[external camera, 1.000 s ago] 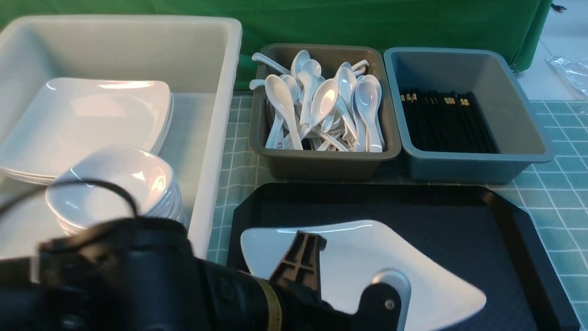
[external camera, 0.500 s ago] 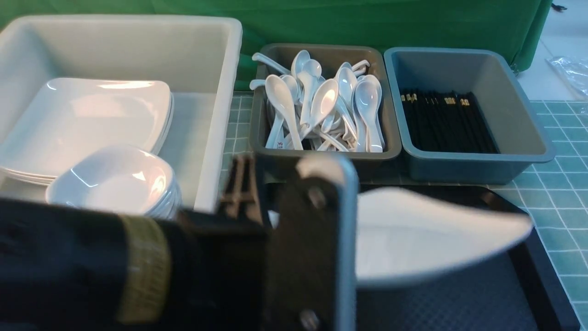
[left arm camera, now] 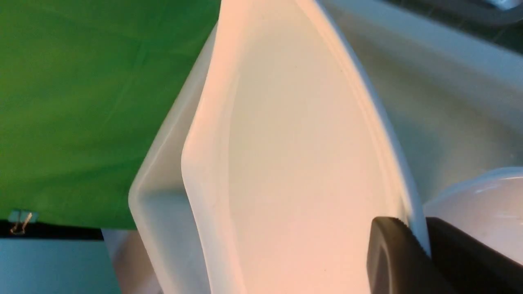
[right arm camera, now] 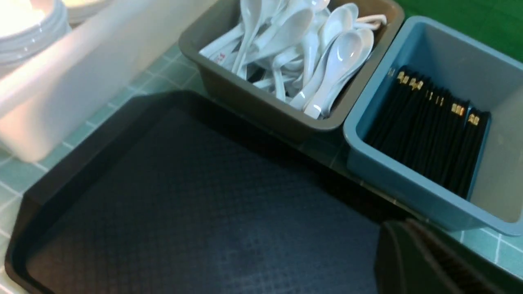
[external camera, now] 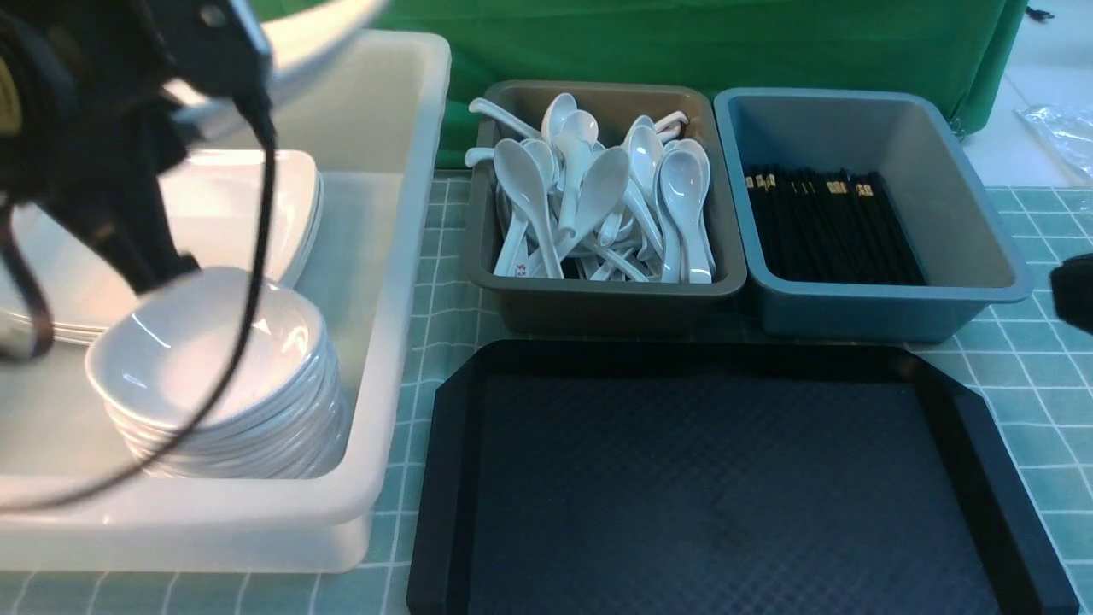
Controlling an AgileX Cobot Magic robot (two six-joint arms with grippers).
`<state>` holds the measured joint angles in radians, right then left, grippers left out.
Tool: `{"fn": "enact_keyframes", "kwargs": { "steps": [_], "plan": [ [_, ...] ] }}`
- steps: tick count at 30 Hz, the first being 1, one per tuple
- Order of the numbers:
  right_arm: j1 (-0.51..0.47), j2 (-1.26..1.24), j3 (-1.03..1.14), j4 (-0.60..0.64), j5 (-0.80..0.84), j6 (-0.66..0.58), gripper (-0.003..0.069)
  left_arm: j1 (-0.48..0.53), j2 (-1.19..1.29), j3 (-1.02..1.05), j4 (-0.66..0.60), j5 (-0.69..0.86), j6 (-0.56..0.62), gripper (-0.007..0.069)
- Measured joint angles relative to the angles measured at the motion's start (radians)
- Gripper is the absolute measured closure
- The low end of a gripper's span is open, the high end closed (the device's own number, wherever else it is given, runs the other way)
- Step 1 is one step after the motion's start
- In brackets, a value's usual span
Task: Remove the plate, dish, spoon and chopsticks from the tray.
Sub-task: Use the left arm to put the plate into the large storage box on the left
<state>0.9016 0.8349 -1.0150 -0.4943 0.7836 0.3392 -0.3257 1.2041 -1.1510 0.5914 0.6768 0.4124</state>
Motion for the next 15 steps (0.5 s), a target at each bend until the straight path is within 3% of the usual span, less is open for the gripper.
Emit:
{"fn": "enact_keyframes", "kwargs": {
  "steps": [2, 5, 15],
  "plan": [
    [0.000, 0.001, 0.000, 0.001, -0.001, -0.018, 0.0637, 0.084, 0.085, 0.000, 0.000, -0.064, 0.004, 0.0592],
    [0.000, 0.001, -0.002, 0.001, 0.000, -0.027, 0.0637, 0.127, 0.163, -0.001, 0.031, -0.102, 0.004, 0.0592],
    [0.000, 0.001, -0.004, 0.004, 0.027, -0.053, 0.0637, 0.148, 0.368, -0.001, 0.158, -0.132, -0.044, 0.0591]
  ]
}}
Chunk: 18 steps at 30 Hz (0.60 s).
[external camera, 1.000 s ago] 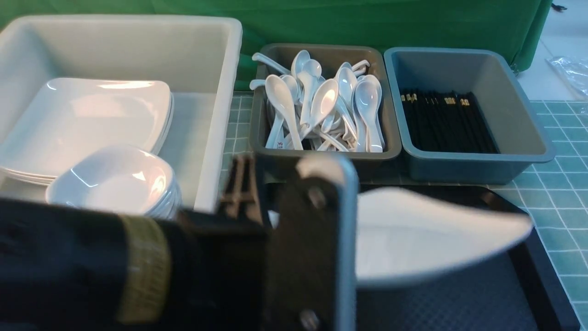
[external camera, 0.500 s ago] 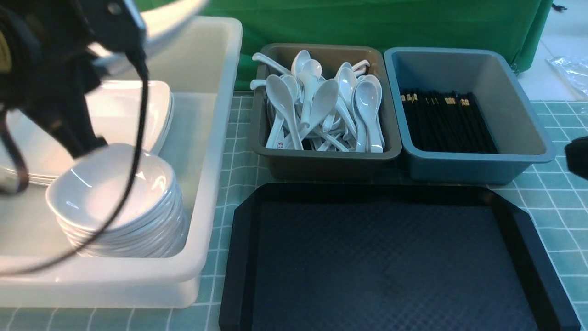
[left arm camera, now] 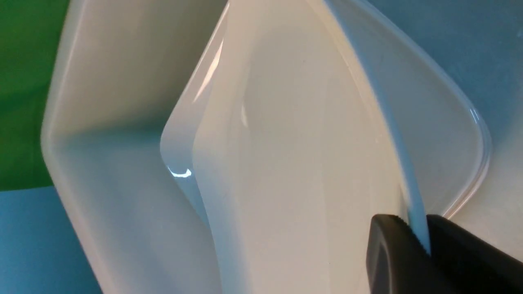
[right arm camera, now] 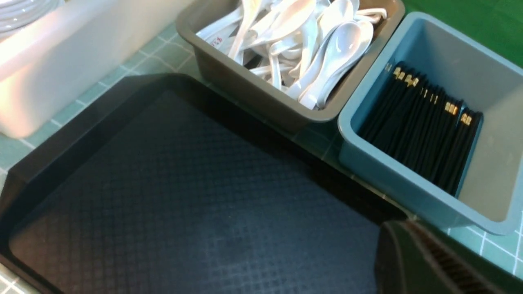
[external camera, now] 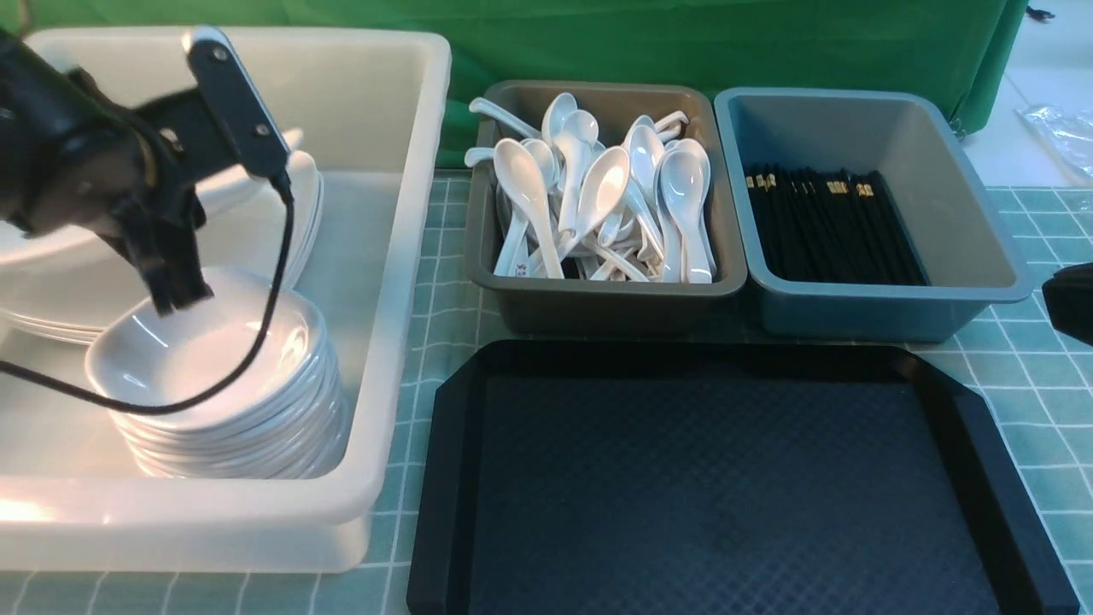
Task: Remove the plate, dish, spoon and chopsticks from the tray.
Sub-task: Use the left arm to put the plate into the large storage box on the left
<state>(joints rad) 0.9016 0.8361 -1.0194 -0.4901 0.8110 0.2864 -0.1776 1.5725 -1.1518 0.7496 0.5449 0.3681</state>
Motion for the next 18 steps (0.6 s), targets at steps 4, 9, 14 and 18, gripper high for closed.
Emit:
{"fn": "enact_keyframes", "kwargs": {
  "steps": [4, 9, 14, 18],
  "plan": [
    [0.000, 0.000, 0.000, 0.015, 0.001, -0.016, 0.0638, 0.000, 0.049, -0.001, 0.048, -0.017, -0.034, 0.0594],
    [0.000, 0.000, 0.000, 0.069, 0.008, -0.050, 0.0638, 0.000, 0.099, -0.006, 0.094, -0.022, -0.134, 0.0599],
    [0.000, 0.000, 0.000, 0.124, 0.026, -0.094, 0.0638, 0.000, 0.103, -0.008, 0.096, -0.029, -0.149, 0.0528],
    [0.000, 0.000, 0.000, 0.148, 0.027, -0.098, 0.0638, 0.000, 0.102, -0.008, 0.095, -0.029, -0.151, 0.0392]
  ]
}}
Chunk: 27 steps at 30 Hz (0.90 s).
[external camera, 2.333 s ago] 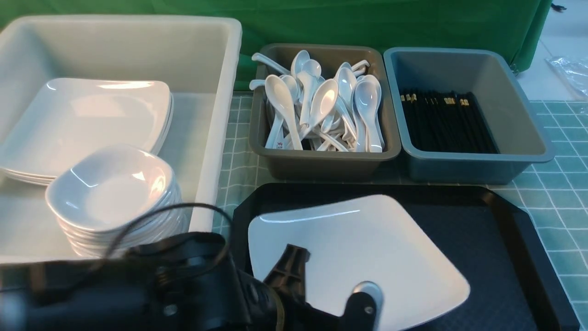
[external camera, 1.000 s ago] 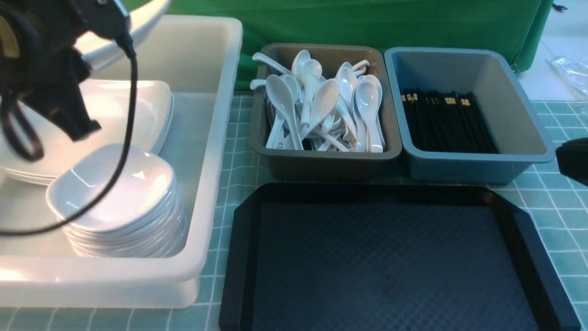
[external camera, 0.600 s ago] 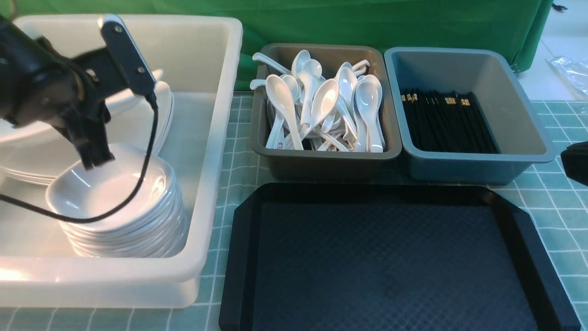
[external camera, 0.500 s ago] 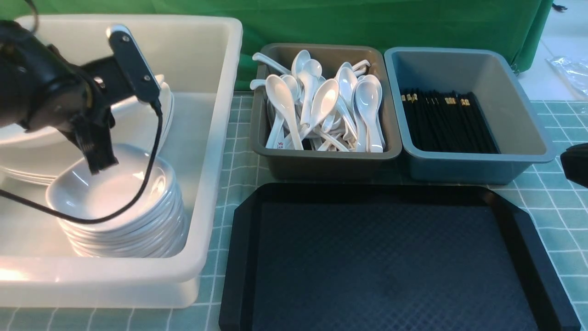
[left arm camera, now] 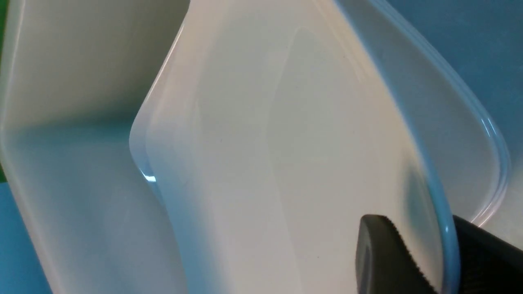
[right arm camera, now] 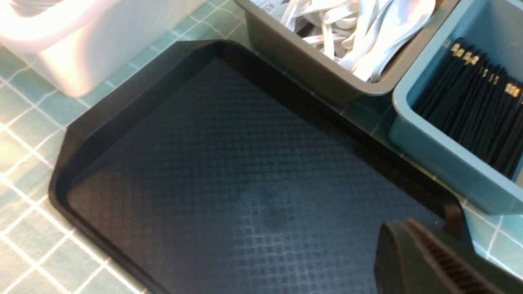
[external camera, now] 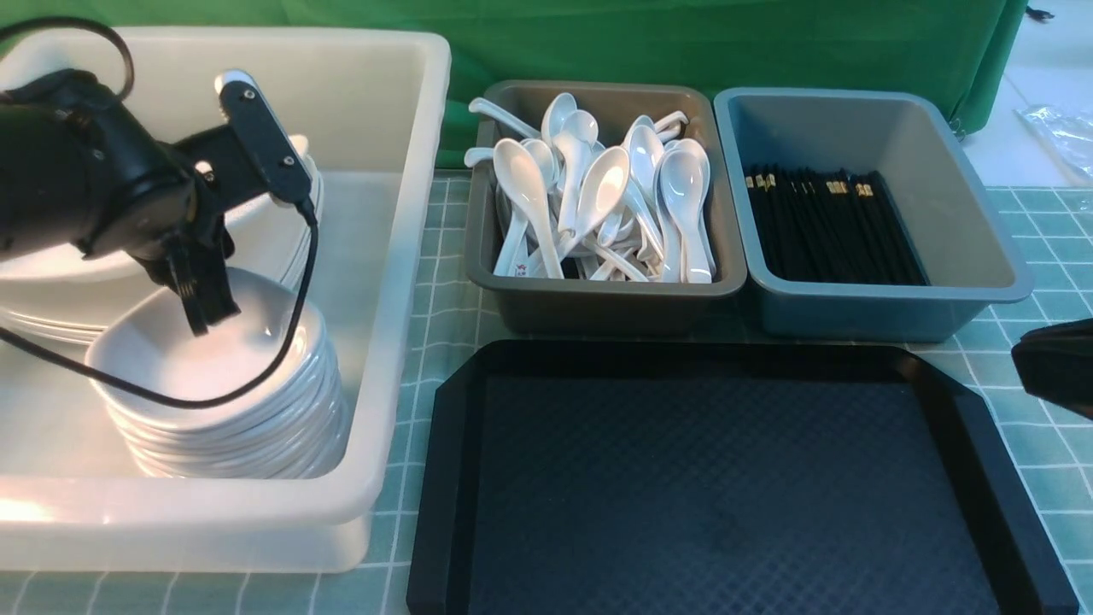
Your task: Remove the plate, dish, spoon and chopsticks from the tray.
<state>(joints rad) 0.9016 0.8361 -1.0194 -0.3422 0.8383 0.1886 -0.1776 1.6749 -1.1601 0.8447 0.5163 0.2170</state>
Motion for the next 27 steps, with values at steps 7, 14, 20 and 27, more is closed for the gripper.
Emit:
{"fn": "enact_keyframes", "kwargs": {
  "steps": [7, 14, 20, 27],
  "plan": [
    [0.000, 0.000, 0.000, 0.023, 0.003, -0.007, 0.0638, 0.000, -0.056, 0.000, -0.074, -0.003, 0.000, 0.0140],
    [0.000, 0.000, 0.000, 0.026, 0.003, -0.015, 0.0638, 0.000, -0.152, 0.000, -0.209, -0.005, 0.034, 0.0059],
    [0.000, 0.000, 0.000, 0.026, 0.003, -0.015, 0.0638, -0.025, -0.290, 0.000, -0.410, 0.044, 0.046, 0.0090],
    [0.000, 0.000, 0.000, 0.026, 0.010, -0.012, 0.0633, -0.076, -0.612, 0.097, -0.837, 0.027, 0.118, 0.0433]
  ]
}}
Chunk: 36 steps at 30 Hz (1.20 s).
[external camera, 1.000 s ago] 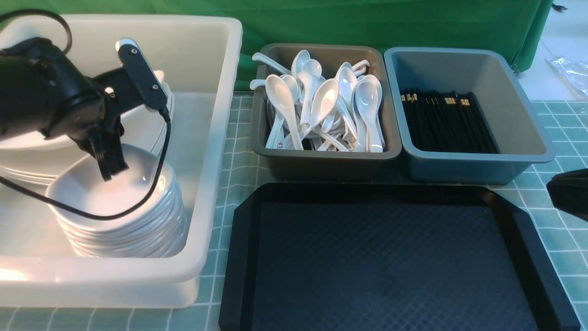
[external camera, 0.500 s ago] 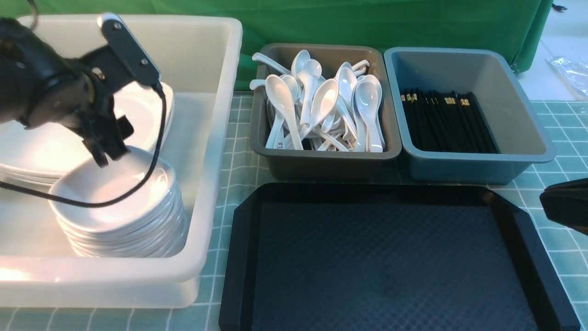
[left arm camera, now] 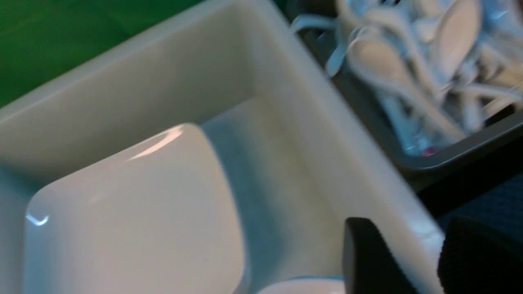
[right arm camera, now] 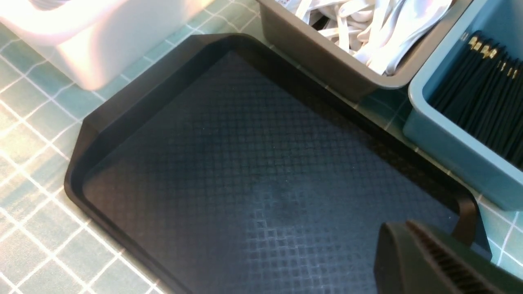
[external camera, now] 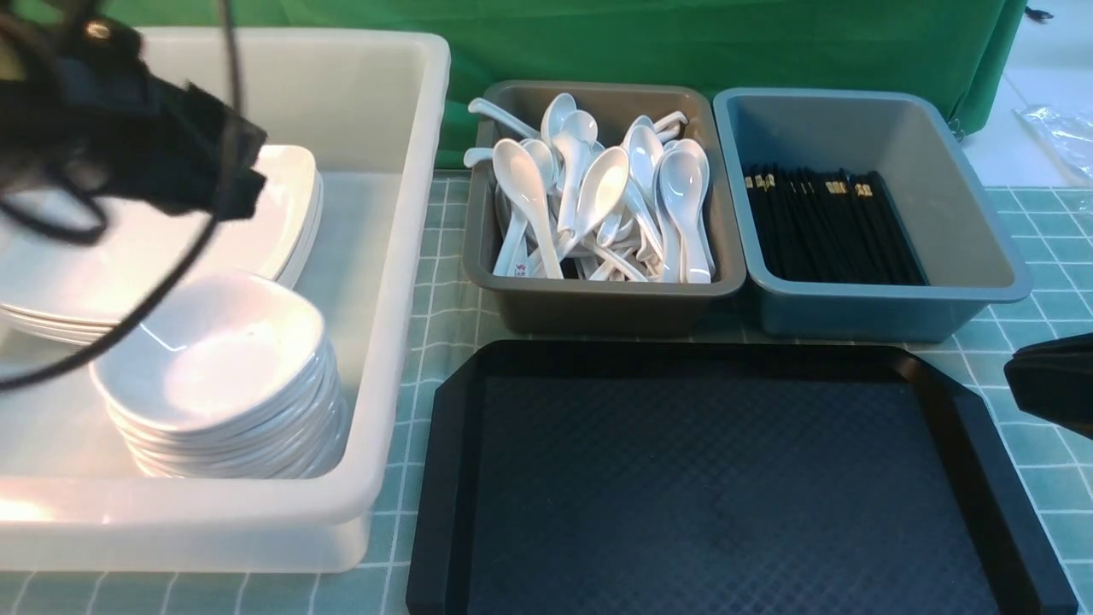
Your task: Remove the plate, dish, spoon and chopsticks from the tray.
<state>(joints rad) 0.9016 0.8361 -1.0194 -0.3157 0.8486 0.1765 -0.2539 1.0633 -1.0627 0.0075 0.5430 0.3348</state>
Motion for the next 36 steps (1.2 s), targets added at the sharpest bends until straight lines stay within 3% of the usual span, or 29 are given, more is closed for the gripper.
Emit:
{"fn": "enact_keyframes", "kwargs": {
  "steps": [1, 2, 4, 5, 8, 10, 14, 19, 27, 29, 33, 36],
  "plan": [
    [0.000, 0.000, 0.000, 0.000, 0.008, 0.002, 0.0631, -0.005, -0.095, 0.072, -0.104, -0.039, 0.057, 0.0533],
    [0.000, 0.000, 0.000, 0.000, 0.013, 0.011, 0.0629, -0.005, -0.155, 0.114, -0.162, -0.062, 0.094, 0.0569],
    [0.000, 0.000, 0.000, 0.000, 0.015, 0.020, 0.0627, -0.006, -0.212, 0.168, -0.234, -0.096, 0.134, 0.0591],
    [0.000, 0.000, 0.000, 0.000, 0.019, 0.044, 0.0624, -0.006, -0.309, 0.280, -0.381, -0.161, 0.216, 0.0608],
    [0.000, 0.000, 0.000, 0.000, 0.019, 0.057, 0.0623, -0.006, -0.395, 0.373, -0.517, -0.223, 0.314, 0.0610],
    [0.000, 0.000, 0.000, 0.000, 0.023, 0.079, 0.0617, -0.006, -0.500, 0.487, -0.713, -0.303, 0.480, 0.0610],
    [0.000, 0.000, 0.000, 0.000, 0.026, 0.089, 0.0608, -0.006, -0.599, 0.574, -0.813, -0.356, 0.560, 0.0610],
    [0.000, 0.000, 0.000, 0.000, 0.026, 0.095, 0.0599, -0.006, -0.656, 0.627, -0.795, -0.371, 0.578, 0.0610],
    [0.000, 0.000, 0.000, 0.000, 0.026, 0.095, 0.0586, -0.006, -0.657, 0.631, -0.499, -0.313, 0.580, 0.0610],
    [-0.007, 0.000, 0.000, 0.003, 0.026, 0.095, 0.0583, -0.006, -0.657, 0.631, -0.473, -0.312, 0.580, 0.0610],
    [-0.086, -0.002, -0.001, 0.011, 0.022, 0.095, 0.0575, -0.006, -0.657, 0.631, -0.458, -0.309, 0.580, 0.0610],
    [-0.223, -0.034, 0.005, 0.043, 0.006, 0.081, 0.0587, -0.006, -0.657, 0.631, -0.454, -0.307, 0.582, 0.0610]
  ]
}}
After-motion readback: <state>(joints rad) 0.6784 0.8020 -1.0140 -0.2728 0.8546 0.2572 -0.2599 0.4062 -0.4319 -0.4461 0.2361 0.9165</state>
